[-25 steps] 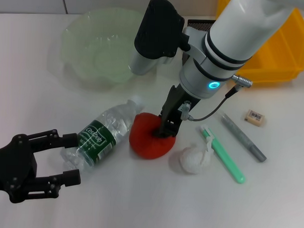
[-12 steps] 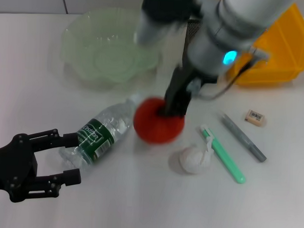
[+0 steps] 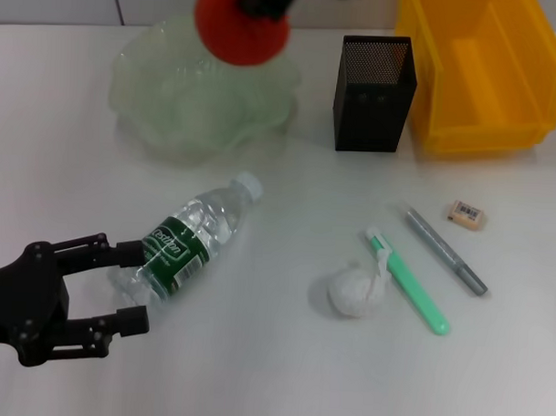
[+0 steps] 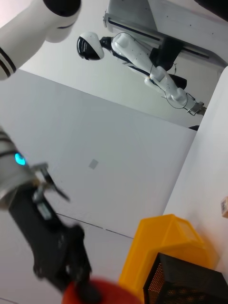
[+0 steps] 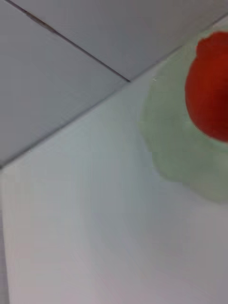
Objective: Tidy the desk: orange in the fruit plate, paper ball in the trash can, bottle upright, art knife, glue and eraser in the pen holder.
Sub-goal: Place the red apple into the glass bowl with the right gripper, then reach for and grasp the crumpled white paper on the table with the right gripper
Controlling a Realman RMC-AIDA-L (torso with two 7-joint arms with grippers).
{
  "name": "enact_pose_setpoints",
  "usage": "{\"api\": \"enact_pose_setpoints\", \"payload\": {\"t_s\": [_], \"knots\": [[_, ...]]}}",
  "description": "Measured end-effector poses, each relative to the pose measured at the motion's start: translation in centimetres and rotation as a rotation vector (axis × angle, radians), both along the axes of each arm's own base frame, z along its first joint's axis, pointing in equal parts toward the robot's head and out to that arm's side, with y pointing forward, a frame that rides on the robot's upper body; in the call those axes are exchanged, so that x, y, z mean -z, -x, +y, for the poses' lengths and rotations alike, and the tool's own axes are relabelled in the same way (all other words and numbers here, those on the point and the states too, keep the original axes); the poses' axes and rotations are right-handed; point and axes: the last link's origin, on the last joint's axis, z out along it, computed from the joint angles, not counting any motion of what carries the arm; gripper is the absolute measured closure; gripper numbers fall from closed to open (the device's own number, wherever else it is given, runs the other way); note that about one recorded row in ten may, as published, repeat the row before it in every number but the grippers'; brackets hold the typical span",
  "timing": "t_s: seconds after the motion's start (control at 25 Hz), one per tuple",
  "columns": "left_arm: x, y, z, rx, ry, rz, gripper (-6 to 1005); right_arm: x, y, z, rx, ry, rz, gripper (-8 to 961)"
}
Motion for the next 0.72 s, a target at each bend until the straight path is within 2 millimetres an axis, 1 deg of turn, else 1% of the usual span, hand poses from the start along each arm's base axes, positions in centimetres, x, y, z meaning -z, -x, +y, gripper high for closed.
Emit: {"api": "enact_pose_setpoints", "payload": {"t_s": [0.04, 0.08, 0.12, 0.2, 0.44, 0.56, 0.6, 0.64, 0.72], "knots": [[0.0, 0.0, 0.1, 0.001, -0.001, -0.001, 200, 0.7, -0.1, 0.5, 0.004, -0.012, 0.006, 889], [0.0, -0.2, 0.3, 0.003, 0.000, -0.004, 200, 1.8, -0.4, 1.2, 0.010, -0.034, 0.020, 874], [0.0, -0.2, 0.3, 0.003, 0.000, -0.004, 200, 1.8, -0.4, 1.2, 0.010, -0.034, 0.020, 860], [0.1, -0.4, 0.5, 0.007, 0.002, -0.006, 200, 3.1, -0.9, 1.4, 0.004, -0.052, 0.052, 830], [0.1, -0.5, 0.6, 0.008, 0.001, -0.007, 200, 3.5, -0.9, 1.3, -0.010, -0.057, 0.098, 737], [0.2, -0.5, 0.6, 0.006, -0.002, -0.006, 200, 3.0, -0.9, 0.9, -0.013, -0.046, 0.105, 691], [0.2, -0.5, 0.6, 0.006, -0.002, -0.006, 200, 2.4, -0.9, 0.3, -0.017, -0.016, 0.093, 675], [0.2, -0.5, 0.6, 0.006, -0.002, -0.006, 200, 2.4, -0.9, 0.3, -0.017, -0.016, 0.093, 598], [0.2, -0.5, 0.6, 0.006, -0.002, -0.006, 200, 1.7, -1.1, -0.9, -0.018, 0.041, 0.052, 444]]}}
